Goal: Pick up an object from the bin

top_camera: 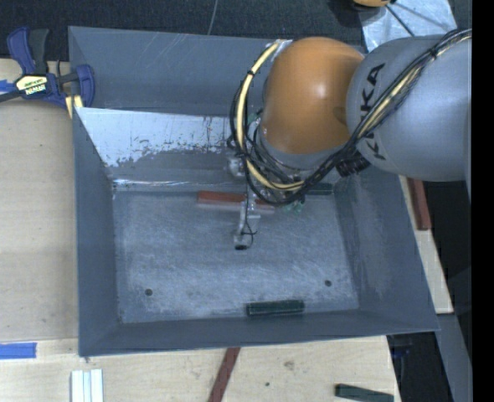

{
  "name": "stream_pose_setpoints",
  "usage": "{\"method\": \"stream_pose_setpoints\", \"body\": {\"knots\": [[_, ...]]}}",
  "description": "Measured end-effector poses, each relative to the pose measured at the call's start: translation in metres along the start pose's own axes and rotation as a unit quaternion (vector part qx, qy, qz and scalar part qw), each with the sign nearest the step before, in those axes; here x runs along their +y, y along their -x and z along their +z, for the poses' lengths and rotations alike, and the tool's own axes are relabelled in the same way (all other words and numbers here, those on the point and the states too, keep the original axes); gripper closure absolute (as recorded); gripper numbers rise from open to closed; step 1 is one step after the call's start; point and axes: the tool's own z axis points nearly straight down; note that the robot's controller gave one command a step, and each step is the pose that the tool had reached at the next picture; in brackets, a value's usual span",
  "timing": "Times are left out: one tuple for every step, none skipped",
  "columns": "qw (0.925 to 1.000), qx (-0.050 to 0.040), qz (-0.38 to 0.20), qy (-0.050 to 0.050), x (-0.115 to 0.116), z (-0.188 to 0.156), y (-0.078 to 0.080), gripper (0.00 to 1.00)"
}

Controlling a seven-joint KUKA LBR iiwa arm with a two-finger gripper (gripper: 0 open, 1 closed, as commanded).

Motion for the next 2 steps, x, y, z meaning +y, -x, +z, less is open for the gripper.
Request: {"method": "stream_pose_setpoints", "body": {"knots": [[0.9999, -0.0024, -0.014, 0.0, -0.012, 0.029, 0.016, 0.0], [0.9986, -0.0097, 0.052, 0.001, -0.038, 0.109, 0.009, 1.0]]}}
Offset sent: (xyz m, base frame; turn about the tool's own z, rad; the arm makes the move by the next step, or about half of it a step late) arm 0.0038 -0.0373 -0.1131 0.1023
